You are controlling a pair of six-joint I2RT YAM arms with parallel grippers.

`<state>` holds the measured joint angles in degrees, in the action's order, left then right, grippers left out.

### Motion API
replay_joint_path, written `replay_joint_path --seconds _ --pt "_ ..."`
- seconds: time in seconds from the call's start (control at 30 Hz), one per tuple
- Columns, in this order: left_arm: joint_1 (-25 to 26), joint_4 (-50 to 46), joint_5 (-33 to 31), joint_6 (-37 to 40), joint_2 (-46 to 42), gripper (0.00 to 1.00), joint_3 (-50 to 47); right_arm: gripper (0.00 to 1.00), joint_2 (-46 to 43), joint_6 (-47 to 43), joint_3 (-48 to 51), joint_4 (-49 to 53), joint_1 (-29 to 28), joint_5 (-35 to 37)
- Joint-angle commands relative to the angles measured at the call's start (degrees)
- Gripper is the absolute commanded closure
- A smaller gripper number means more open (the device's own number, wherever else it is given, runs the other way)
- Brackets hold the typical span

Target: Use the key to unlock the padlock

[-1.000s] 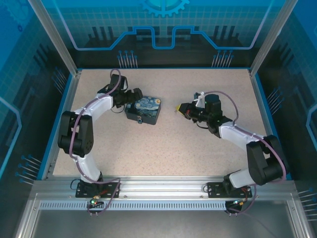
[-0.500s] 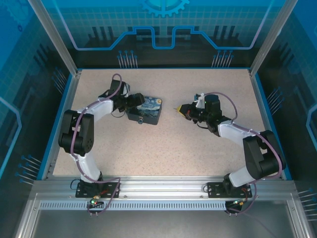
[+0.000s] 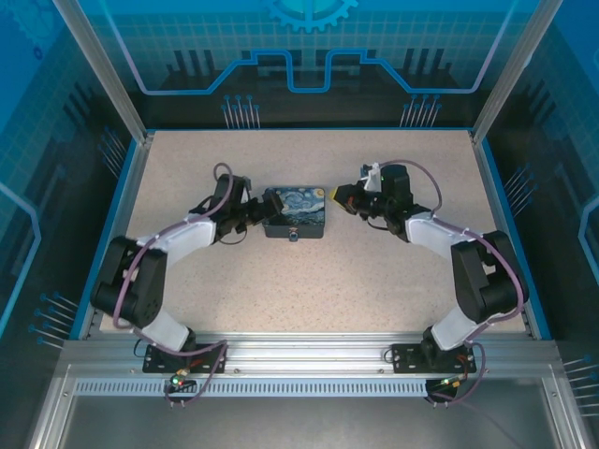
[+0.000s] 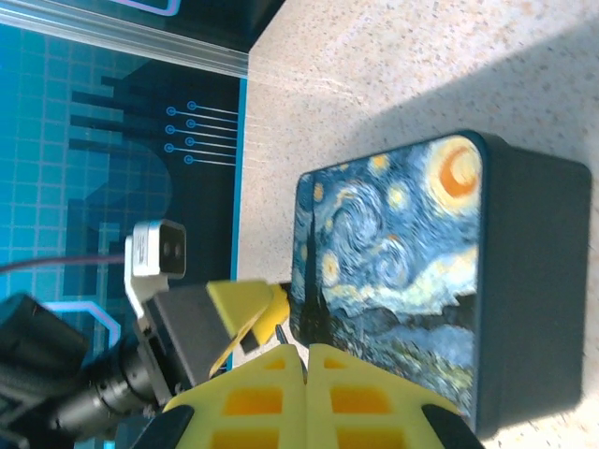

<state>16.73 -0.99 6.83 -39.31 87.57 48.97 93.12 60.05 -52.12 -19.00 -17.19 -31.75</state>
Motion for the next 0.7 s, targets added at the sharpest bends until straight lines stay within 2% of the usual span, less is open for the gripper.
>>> replay_joint_path --seconds 0.0,0.13,0.27,0.43,0.67 --pt "-0.20 -0.61 -6.79 -3.04 -9.64 0.01 -4.74 1.00 2.42 -2.33 -3.22 2.97 -0.18 -1.39" --pt "2.06 1.26 -3.02 -1.71 -15.89 0.01 -9.74 1.00 4.72 -2.66 -5.25 3.18 -1.95 -0.53" --pt "6.71 5.13 -0.94 1.99 -17.14 0.01 -13.09 1.00 6.92 -2.94 -6.33 5.46 -3.62 0.94" --pt "9.87 12.96 1.26 5.00 -12.18 0.01 -15.73 1.00 9.06 -2.27 -6.72 4.86 -4.41 2.00" --pt "14.80 22.28 -0.49 10.77 -2.64 0.01 -15.60 1.00 11.66 -2.48 -8.56 7.10 -5.28 2.83"
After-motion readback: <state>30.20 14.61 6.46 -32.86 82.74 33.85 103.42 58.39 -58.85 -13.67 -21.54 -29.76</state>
